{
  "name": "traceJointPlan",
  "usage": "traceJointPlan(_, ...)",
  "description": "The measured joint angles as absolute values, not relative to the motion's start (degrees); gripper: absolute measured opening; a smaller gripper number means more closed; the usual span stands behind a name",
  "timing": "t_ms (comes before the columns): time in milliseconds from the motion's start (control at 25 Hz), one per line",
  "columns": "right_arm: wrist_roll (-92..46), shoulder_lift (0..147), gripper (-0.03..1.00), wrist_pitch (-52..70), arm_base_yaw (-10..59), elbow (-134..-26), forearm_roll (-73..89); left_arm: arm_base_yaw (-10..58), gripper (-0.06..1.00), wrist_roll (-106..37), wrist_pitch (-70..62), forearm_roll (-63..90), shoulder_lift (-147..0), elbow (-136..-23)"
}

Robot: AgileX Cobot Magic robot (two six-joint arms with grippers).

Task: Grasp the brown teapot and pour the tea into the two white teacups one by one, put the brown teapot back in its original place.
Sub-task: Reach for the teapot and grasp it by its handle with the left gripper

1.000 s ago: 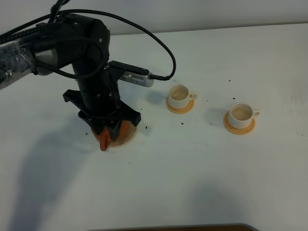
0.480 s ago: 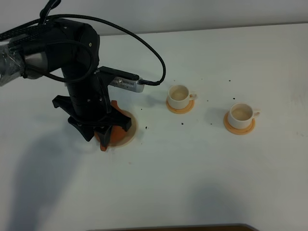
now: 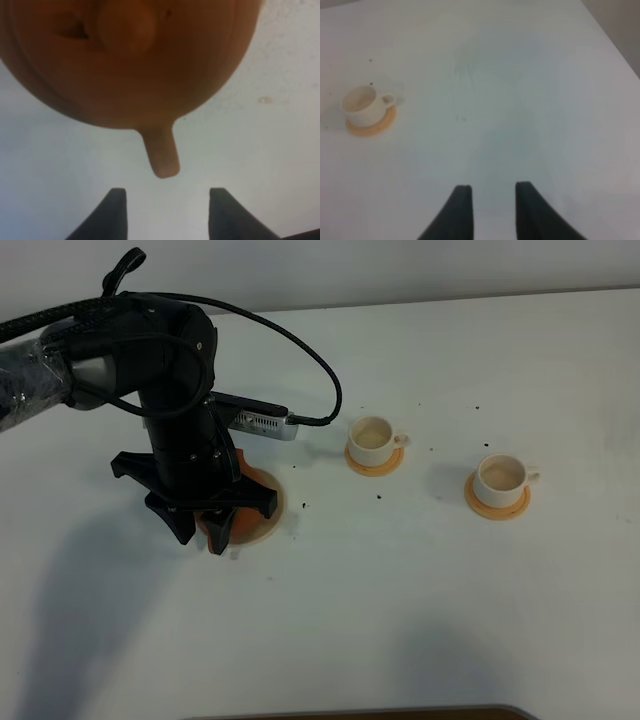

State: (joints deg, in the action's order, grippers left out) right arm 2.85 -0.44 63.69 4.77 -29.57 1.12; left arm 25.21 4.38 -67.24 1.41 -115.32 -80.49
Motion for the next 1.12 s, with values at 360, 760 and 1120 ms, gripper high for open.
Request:
traceJointPlan(360,2.85,-0.44,0.24,63.69,4.77,-29.57,1.12,25.21,0.42,5.81,-67.24,0.00,-115.34,-80.49)
traceJointPlan(760,2.85,-0.44,0.24,63.69,4.77,-29.57,1.12,25.21,0.42,6.67,-64.73,0.00,-117.12,-80.49)
traceJointPlan(1120,2.84,-0.44,0.24,63.69,4.77,-29.57,1.12,25.21,0.42,7.10,-62.95,0.00,-117.49,-80.49)
